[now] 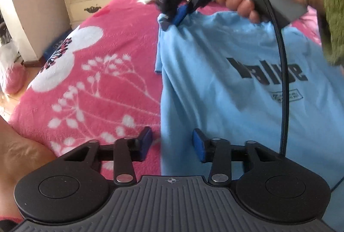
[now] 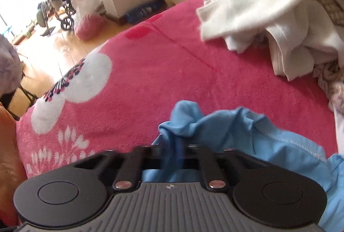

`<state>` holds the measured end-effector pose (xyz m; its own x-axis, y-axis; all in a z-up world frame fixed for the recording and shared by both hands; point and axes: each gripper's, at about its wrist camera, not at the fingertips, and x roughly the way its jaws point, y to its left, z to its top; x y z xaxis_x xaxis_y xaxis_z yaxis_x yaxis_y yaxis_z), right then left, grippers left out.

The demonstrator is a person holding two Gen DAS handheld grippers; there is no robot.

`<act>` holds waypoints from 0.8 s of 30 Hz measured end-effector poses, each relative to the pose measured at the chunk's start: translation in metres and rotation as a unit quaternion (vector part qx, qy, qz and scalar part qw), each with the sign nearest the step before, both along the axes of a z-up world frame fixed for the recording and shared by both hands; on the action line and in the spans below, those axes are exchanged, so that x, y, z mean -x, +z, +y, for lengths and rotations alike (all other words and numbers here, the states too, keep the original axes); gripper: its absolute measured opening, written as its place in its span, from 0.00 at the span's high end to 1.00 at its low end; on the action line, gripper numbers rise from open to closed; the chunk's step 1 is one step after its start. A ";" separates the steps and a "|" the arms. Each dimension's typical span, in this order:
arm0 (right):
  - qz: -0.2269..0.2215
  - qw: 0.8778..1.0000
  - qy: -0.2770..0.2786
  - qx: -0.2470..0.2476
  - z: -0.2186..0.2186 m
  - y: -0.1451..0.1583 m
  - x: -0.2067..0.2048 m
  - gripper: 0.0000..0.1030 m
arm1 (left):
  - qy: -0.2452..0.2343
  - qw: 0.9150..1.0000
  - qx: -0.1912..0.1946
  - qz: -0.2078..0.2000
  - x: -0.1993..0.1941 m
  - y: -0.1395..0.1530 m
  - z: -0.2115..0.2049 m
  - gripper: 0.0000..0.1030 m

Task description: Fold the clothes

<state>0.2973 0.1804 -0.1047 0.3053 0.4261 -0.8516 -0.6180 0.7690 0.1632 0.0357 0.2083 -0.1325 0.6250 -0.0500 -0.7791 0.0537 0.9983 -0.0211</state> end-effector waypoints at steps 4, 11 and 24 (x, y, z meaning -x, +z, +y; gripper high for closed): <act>-0.005 0.993 -0.025 -0.118 -0.058 0.021 0.009 0.97 | 0.006 0.999 0.026 -0.019 0.004 0.010 0.000 0.97; 0.001 0.986 -0.075 -0.149 -0.146 0.002 0.019 0.95 | -0.085 0.994 0.007 -0.073 0.024 0.031 -0.041 0.97; -0.079 0.990 0.052 -0.107 -0.120 0.045 0.058 0.70 | -0.105 0.994 0.000 -0.028 0.022 0.019 -0.063 0.86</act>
